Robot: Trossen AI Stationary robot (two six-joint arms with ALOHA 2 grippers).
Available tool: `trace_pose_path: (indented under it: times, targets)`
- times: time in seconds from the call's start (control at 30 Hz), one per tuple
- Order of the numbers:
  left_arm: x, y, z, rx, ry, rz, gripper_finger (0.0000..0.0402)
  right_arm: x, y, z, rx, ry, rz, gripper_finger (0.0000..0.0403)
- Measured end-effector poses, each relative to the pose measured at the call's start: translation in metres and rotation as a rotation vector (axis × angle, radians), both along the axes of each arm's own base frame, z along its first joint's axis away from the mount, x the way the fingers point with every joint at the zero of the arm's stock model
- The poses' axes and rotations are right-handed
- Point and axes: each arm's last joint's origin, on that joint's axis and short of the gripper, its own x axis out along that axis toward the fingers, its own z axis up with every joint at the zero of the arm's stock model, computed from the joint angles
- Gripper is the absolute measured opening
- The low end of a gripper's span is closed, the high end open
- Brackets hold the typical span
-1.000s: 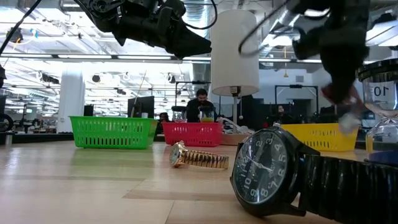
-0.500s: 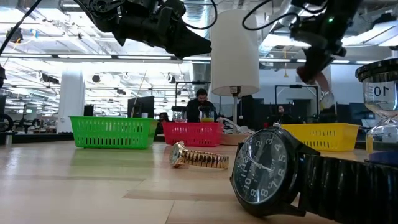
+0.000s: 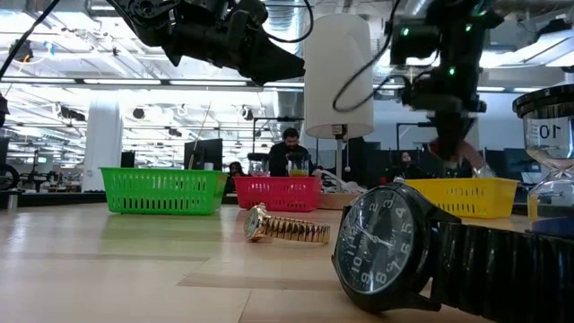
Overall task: Pick & Place Office items
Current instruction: Put the brown watch into the yellow bin
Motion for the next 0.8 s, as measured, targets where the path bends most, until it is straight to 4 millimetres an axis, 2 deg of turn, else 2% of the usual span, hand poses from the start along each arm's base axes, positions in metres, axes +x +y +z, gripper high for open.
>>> trace_pose_path:
  times: [0.3,0.8]
  targets:
    - [0.0,0.0,0.0,-0.001,0.001,0.0,0.0186,0.013,-0.003,-0.03,0.078,0.146,0.048,0.0029]
    - [0.0,0.0,0.0,-0.001,0.001,0.0,0.0186,0.014,-0.003,-0.031,0.081,0.158,0.062,0.0119]
